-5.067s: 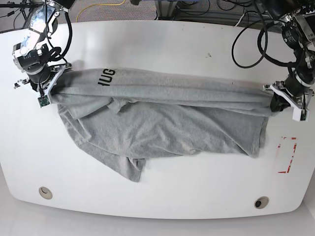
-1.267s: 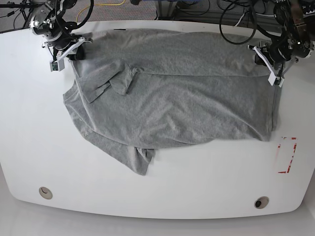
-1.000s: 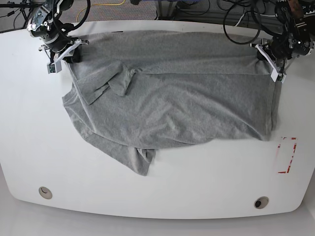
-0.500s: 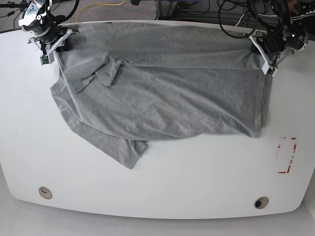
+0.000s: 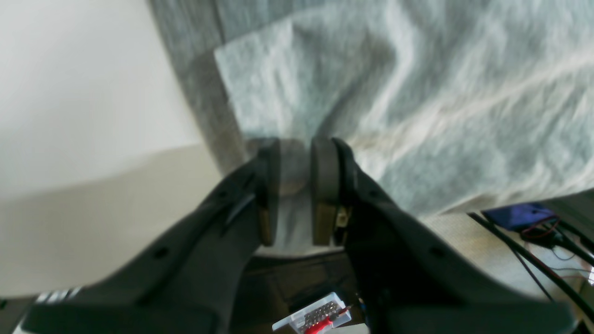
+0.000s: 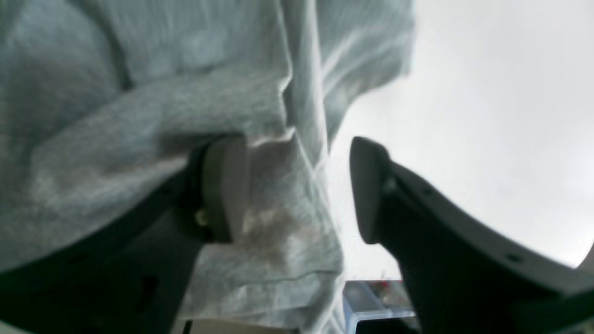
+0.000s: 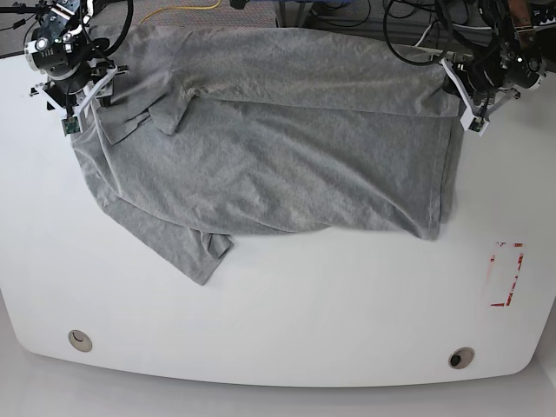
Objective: Fold the T-shirt properly
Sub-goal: 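Regrasp the shirt edge with both grippers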
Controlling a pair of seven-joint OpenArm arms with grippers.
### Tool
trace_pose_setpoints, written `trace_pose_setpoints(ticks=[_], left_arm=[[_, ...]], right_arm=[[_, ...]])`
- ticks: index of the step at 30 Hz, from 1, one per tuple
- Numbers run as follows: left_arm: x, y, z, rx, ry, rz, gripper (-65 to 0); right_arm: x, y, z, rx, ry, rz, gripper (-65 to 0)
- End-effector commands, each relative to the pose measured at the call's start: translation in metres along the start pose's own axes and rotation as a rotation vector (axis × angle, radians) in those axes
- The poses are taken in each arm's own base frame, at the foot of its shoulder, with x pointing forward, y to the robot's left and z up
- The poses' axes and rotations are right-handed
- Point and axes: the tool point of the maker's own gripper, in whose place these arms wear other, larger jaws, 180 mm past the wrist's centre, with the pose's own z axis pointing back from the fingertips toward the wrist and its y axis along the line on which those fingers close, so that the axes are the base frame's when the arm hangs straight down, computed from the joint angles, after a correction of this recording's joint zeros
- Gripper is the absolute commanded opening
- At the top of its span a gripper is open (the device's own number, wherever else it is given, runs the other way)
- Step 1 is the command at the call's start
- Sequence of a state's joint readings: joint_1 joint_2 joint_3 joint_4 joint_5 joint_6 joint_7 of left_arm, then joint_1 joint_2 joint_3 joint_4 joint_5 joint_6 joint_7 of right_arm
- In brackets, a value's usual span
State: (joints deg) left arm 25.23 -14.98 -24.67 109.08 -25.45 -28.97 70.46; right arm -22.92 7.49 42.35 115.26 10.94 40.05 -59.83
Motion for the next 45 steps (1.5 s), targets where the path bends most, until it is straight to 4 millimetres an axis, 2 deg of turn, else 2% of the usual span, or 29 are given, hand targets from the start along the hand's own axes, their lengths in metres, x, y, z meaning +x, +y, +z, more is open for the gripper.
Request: trace_pose_setpoints(ticks=[1, 8, 13, 18, 26, 35, 41, 43, 45], left_arm=[[0.011, 0.010, 0.010, 0.033, -0.030, -0.017, -55.6], [0.018, 0.025, 0.018, 0.074, -0.051, 0.000, -55.4], [0.019, 0.034, 0.023, 0.097, -0.049, -0.012, -55.4], [0.019, 0.034, 0.023, 0.098, -0.050, -0.013, -55.4], [0.020, 0.034, 0.023, 0.098, -0.053, -0.013, -55.4], [0.023, 0.035, 0.023, 0.100, -0.061, -0.016, -55.4], [0.025, 0.036, 0.024, 0.106, -0.065, -0.018, -55.4], [0.026, 0.036, 0.024, 0.107, -0.066, -0.018, -55.4], [0.026, 0.037, 0.024, 0.108, -0.066, -0.017, -55.4]], right_arm=[[0.011, -0.008, 0.004, -0.024, -0.024, 0.015, -25.0], [0.025, -0.009, 0.001, -0.026, -0.048, 0.008, -18.1], [0.036, 0.000, -0.004, -0.001, -0.040, 0.030, -14.4], [0.048, 0.001, -0.006, 0.003, -0.049, 0.024, -14.3], [0.061, 0.014, -0.014, 0.110, -0.083, -0.038, -14.4], [0.042, 0.020, -0.038, 0.170, -0.007, -0.105, -14.7], [0.033, 0.022, -0.038, 0.176, 0.007, -0.108, -15.1], [0.031, 0.024, -0.038, 0.179, 0.009, -0.109, -17.1], [0.030, 0.025, -0.038, 0.183, 0.011, -0.107, -23.0]])
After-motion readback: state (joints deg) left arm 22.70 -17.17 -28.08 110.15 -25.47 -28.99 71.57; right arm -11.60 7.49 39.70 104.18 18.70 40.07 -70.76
